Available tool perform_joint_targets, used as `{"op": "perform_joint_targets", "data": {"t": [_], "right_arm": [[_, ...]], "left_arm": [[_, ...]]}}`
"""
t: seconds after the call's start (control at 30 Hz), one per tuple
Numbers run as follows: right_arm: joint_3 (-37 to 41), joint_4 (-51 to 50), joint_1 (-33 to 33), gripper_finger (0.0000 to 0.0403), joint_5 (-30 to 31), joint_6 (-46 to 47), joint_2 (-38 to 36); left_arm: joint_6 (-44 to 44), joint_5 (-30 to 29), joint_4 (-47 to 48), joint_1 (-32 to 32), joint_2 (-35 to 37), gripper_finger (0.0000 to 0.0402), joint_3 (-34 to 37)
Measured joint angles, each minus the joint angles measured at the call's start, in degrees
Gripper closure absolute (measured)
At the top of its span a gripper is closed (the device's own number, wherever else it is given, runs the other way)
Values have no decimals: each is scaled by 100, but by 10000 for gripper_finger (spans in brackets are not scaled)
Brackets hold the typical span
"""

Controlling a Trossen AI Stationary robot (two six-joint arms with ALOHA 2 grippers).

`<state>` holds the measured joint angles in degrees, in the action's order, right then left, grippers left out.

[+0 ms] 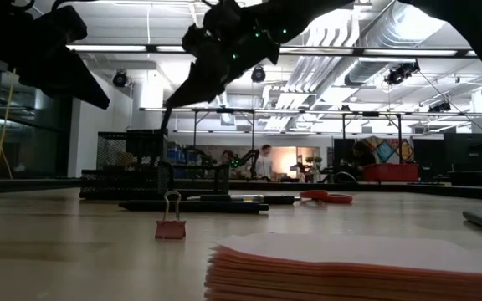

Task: Pick and place office supplies into organizer
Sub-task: Put the top right black pen into the desk organizer, then put top pen black into the desk organizer

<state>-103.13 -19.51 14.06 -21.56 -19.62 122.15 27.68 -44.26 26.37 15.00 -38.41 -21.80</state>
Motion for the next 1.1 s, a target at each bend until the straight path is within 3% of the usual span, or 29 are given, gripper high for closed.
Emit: {"op": "perform_joint_targets", "data": {"t": [0.5,0.7,0.87,1.1], "right_arm": [[-4,-61,18,271,-155,-53,0],[-4,-464,-33,262,-193,-23,-71],[39,-1206,-221,273,-853,19,-118],[638,-707,-543,277,-844,354,-199]], "left_arm": [[160,-188,-278,0,-507,218,0],[160,-194,-330,0,-771,218,0],[161,-401,-615,2,-916,218,0],[-50,-401,-1195,300,-910,218,0]]}}
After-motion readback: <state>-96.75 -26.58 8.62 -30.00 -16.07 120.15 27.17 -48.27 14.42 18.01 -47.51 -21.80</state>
